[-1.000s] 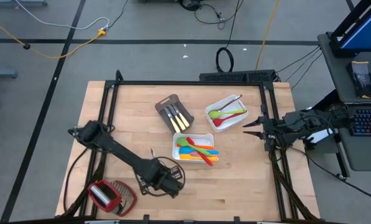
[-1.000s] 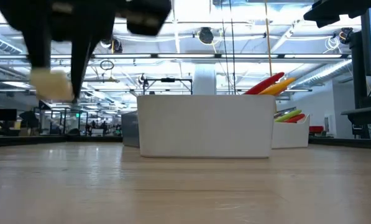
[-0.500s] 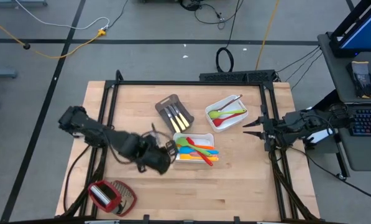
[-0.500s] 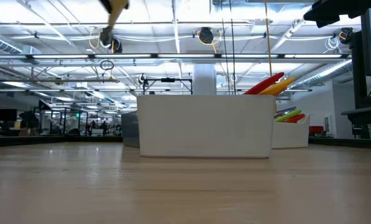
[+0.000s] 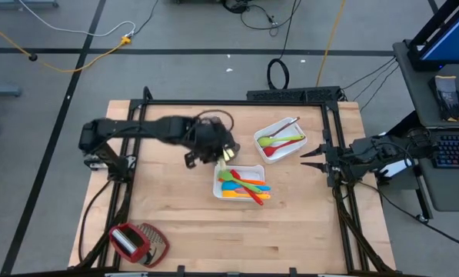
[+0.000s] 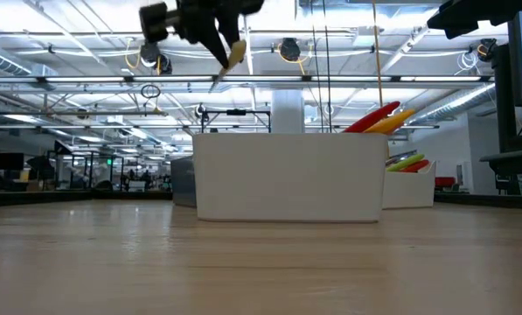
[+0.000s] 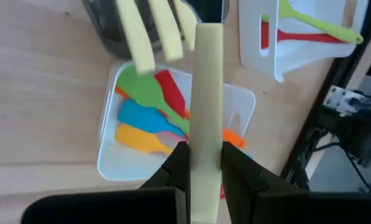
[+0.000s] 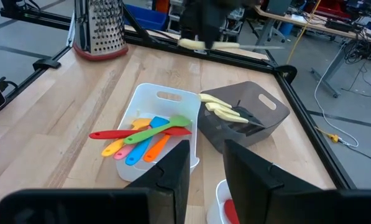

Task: Pick & Place Kitchen Items
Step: Put the yellow knife into the black bin

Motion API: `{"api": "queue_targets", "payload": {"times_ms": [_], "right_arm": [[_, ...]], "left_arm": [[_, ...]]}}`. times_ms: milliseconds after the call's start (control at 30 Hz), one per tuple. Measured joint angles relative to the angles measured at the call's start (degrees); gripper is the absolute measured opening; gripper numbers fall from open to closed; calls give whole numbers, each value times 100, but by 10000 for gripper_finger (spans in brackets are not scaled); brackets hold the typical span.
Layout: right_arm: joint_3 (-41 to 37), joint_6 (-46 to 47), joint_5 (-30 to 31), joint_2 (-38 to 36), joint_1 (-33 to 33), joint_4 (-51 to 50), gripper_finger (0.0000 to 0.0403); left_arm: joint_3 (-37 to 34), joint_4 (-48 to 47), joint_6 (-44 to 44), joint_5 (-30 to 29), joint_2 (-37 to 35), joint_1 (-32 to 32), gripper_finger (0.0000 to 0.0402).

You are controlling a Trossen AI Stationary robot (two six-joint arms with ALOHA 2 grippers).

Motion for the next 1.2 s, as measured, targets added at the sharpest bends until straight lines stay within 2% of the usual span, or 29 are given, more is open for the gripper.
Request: {"api": "queue_targets", "payload": {"times_ms": [233, 533, 733, 967, 1200], "right_arm": [[0, -12, -1, 0, -1, -3, 89], [0, -45, -10, 1, -2, -117, 89], [0, -44, -4, -1, -2, -312, 89], [0, -193, -1, 1, 0, -325, 89], [0, -436, 1, -1, -2, -299, 89]], "left_arm": [[11, -47, 185, 1397, 146, 745, 47], [2, -158, 594, 3046, 893, 1301, 47], [2, -305, 861, 3551, 986, 1686, 47], [2, -1327, 1056, 3640, 980, 1904, 47], [-51, -1144, 911, 3788, 1041, 1950, 47]]}}
